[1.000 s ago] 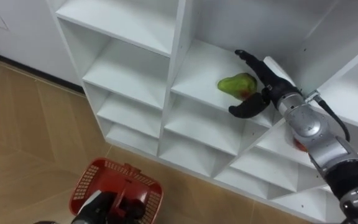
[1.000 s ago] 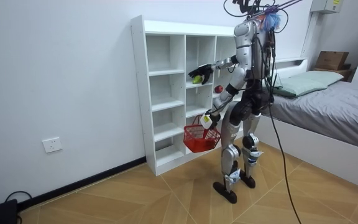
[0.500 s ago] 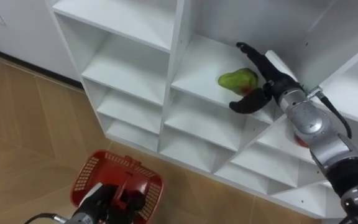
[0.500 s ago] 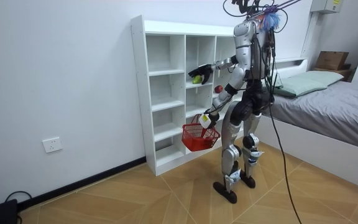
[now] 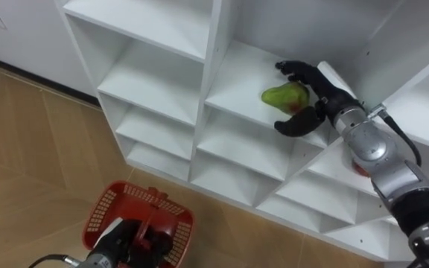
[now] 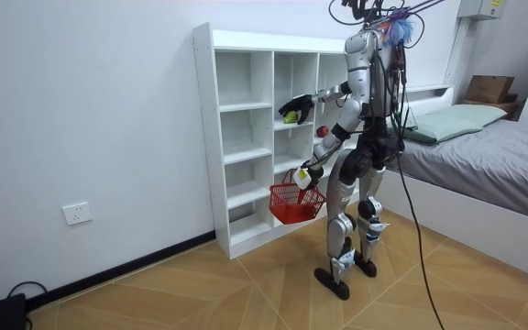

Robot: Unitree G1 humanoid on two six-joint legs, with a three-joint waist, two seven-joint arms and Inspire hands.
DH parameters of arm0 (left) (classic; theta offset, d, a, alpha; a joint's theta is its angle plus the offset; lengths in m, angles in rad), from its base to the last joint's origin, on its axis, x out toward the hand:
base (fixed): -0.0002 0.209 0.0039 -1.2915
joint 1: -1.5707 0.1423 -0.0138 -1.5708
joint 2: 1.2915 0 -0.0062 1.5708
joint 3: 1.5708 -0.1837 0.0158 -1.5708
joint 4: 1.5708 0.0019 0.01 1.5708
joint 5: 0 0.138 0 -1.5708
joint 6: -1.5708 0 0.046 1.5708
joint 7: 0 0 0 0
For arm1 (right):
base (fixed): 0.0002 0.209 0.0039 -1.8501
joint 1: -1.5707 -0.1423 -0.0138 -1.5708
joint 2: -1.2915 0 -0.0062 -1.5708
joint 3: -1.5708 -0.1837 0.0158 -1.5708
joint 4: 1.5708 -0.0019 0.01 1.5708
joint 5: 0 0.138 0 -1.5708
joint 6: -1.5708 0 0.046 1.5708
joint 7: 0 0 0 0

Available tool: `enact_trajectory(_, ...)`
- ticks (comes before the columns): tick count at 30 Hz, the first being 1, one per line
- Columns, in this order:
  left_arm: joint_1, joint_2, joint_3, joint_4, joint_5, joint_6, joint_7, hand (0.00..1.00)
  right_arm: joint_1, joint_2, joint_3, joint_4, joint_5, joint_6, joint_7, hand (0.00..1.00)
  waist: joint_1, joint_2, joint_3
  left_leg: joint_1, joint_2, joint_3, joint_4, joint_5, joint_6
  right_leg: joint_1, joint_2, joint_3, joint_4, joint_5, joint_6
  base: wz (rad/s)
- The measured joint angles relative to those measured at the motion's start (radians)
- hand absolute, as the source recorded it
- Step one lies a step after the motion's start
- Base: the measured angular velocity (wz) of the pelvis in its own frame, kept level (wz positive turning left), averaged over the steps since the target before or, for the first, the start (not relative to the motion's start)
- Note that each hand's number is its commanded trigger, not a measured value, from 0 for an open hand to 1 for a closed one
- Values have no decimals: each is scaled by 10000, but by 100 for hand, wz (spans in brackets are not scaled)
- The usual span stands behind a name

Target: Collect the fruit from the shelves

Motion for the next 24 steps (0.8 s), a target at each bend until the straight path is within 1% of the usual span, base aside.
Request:
enact_trajectory(5,8,11,2,1,0,0,1,100,6,1,11,4,-47,-13,-396,100,15,1,0,-56,-1,0,-7,2,2,-62,-1,-8,-2,0,0,0)
enact_trajectory(24,-25,-3,0,-1,-3,4,-4,100,67,2,36,-5,92,63,-383,100,12,10,-1,-112,0,-17,32,1,2,-76,-2,-23,0,3,2,0)
